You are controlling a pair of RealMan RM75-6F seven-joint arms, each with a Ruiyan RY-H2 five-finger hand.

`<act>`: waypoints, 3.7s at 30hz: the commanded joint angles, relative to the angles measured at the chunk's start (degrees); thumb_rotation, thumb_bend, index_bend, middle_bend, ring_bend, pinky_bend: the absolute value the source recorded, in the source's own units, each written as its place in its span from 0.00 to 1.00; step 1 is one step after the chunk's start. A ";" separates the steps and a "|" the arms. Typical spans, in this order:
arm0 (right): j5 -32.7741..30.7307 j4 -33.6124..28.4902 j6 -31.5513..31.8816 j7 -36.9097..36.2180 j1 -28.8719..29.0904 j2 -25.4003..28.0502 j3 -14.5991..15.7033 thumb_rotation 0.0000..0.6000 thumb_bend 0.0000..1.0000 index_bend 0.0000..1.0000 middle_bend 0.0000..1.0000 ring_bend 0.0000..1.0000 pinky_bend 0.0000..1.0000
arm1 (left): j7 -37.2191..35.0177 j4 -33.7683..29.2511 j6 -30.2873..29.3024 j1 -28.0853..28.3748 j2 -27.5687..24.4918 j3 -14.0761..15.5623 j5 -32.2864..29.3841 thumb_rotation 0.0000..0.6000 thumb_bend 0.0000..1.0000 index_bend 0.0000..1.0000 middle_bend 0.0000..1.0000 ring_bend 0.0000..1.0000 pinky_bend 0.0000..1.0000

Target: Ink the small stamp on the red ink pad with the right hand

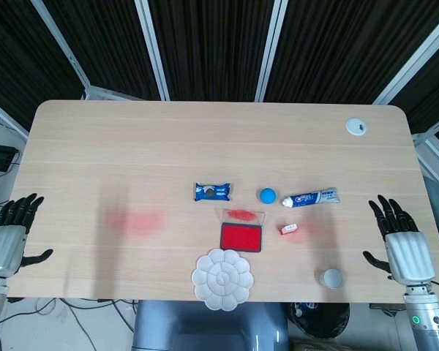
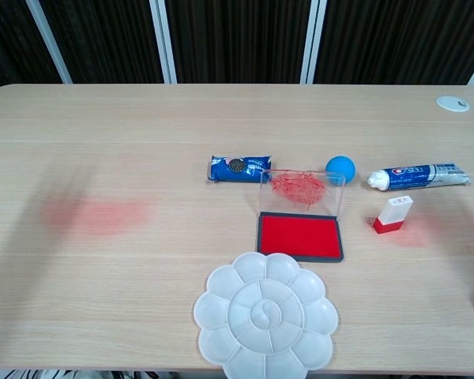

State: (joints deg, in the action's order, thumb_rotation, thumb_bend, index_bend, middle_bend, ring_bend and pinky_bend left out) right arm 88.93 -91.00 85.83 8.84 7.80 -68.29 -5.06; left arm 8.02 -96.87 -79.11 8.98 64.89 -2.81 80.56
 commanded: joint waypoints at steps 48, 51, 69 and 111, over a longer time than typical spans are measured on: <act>-18.74 9.09 -24.12 20.56 20.00 -22.55 -3.42 1.00 0.28 0.44 0.37 0.29 0.33 | -5.63 -1.20 3.61 1.21 -2.43 -0.22 -1.89 1.00 0.00 0.00 0.00 0.00 0.00; -19.04 10.18 -24.43 20.28 20.23 -23.19 -3.14 1.00 0.29 0.44 0.38 0.30 0.33 | -5.80 -1.22 3.67 1.24 -2.49 -0.25 -1.96 1.00 0.00 0.00 0.00 0.00 0.00; -21.41 14.39 -25.37 18.96 20.94 -25.57 -2.64 1.00 0.36 0.48 0.38 0.30 0.33 | -6.00 -1.30 3.97 1.38 -2.58 -0.24 -2.33 1.00 0.00 0.00 0.00 0.00 0.00; -23.73 15.77 -25.58 19.89 22.15 -27.49 -2.45 1.00 0.42 0.54 0.41 0.30 0.33 | -6.52 -1.86 4.64 1.53 -2.98 -0.13 -3.04 1.00 0.00 0.00 0.00 0.00 0.00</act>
State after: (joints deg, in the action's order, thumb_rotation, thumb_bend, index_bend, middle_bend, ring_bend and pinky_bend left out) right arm 65.20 -75.24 60.25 28.73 29.95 -95.78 -7.51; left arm 1.50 -98.73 -74.48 10.50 61.91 -2.94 77.53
